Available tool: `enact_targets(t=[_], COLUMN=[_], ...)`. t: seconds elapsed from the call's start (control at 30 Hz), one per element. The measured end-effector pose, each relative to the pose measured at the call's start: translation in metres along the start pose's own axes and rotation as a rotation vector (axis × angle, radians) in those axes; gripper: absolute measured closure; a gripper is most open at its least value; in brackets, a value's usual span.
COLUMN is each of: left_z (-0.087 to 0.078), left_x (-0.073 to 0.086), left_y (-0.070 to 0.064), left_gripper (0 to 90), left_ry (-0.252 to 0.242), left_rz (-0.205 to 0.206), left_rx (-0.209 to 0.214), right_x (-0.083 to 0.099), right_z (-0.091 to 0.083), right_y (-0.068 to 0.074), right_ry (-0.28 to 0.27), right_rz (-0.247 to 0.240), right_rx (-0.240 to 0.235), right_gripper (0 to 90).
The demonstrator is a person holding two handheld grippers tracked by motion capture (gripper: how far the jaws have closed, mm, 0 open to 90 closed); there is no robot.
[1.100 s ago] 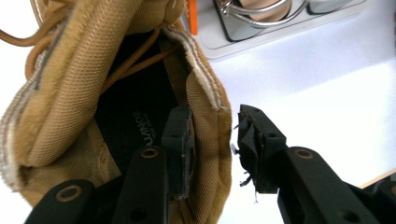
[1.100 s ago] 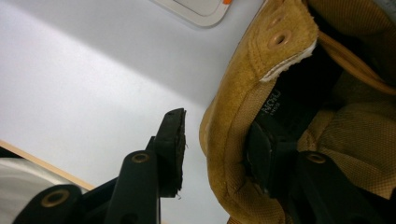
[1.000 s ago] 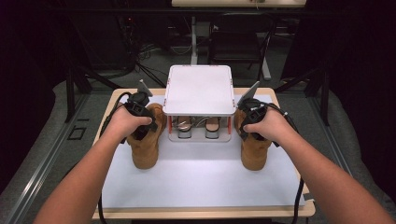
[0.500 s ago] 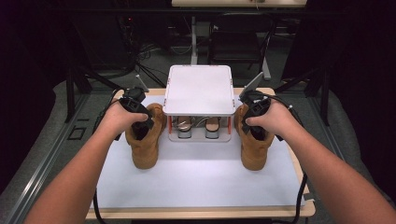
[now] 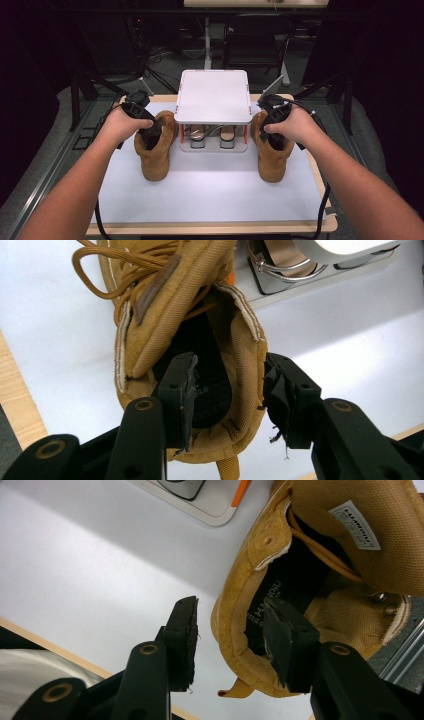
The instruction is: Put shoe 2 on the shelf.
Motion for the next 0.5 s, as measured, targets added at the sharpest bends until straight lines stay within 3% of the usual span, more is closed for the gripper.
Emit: enact_targets(t=[0.5], left_z=[-0.0003], left_x=[0.0014], left_y=[0.0060], left_gripper=[57.7], left_ry=[0.005], left_rz=[-0.002], left_rx=[-0.015], right_x=[0.0030], right_z=[-0.0032], right_y=[-0.0092], right_ry=[-0.002], right_rz=[0.015], right_rx=[0.000], right_gripper=[56.8])
Point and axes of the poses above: each handheld gripper's, and its own axes: z roughly forward along the jaws, x roughly out of its underside, y roughly to its left, the point moved 3 cm from there along z, roughly forward along the jaws, and after that the axes turned 3 degrees about -x, right-handed, at the moved point
